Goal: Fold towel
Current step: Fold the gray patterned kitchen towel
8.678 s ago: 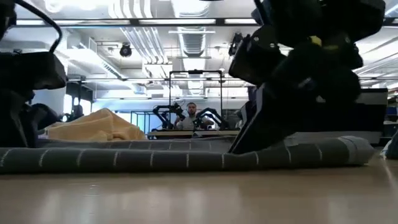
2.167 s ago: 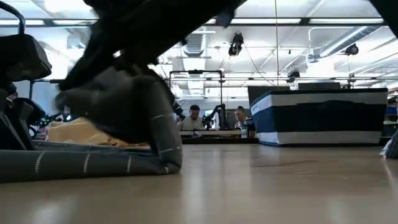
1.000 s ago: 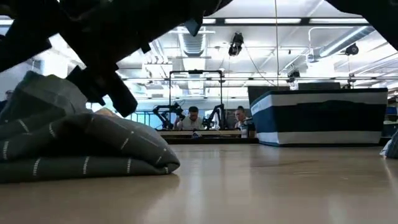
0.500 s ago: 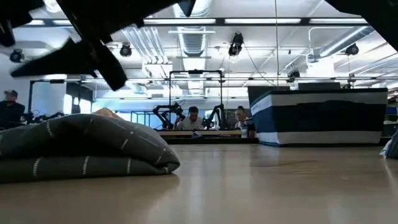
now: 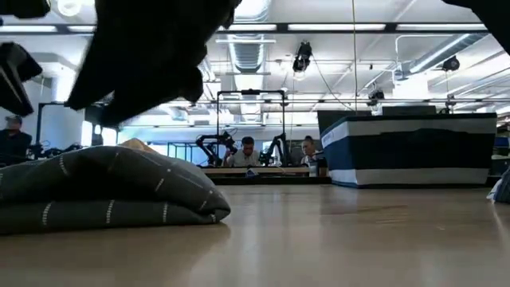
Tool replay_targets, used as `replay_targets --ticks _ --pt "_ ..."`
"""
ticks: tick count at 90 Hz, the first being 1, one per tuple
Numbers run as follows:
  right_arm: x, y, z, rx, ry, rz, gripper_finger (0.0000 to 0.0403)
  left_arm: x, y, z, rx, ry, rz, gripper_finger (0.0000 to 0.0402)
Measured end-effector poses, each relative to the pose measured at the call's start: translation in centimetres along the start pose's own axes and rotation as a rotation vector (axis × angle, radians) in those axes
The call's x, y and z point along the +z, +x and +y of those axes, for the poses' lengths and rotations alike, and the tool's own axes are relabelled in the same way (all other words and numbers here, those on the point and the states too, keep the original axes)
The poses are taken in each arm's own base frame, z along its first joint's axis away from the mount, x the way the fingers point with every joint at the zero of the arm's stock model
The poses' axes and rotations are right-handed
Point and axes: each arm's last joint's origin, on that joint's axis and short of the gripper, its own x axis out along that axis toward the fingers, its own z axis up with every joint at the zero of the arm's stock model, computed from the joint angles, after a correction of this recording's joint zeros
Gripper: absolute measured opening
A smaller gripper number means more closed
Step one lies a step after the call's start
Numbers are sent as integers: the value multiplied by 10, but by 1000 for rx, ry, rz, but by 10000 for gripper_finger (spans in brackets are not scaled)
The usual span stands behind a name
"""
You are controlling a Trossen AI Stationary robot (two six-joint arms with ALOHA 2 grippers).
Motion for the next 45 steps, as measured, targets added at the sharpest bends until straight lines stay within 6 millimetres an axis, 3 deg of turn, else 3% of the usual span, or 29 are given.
replay_targets --ticks 10,35,45 --pt "-15 10 -3 -10 -20 74 178 -7 8 2 -34 -26 -13 74" --pt "-45 6 -1 -92 -48 219 145 -18 20 9 -84 -68 -39 74" --pt "-38 -2 2 -73 -14 183 134 -14 23 4 -146 -89 -116 74"
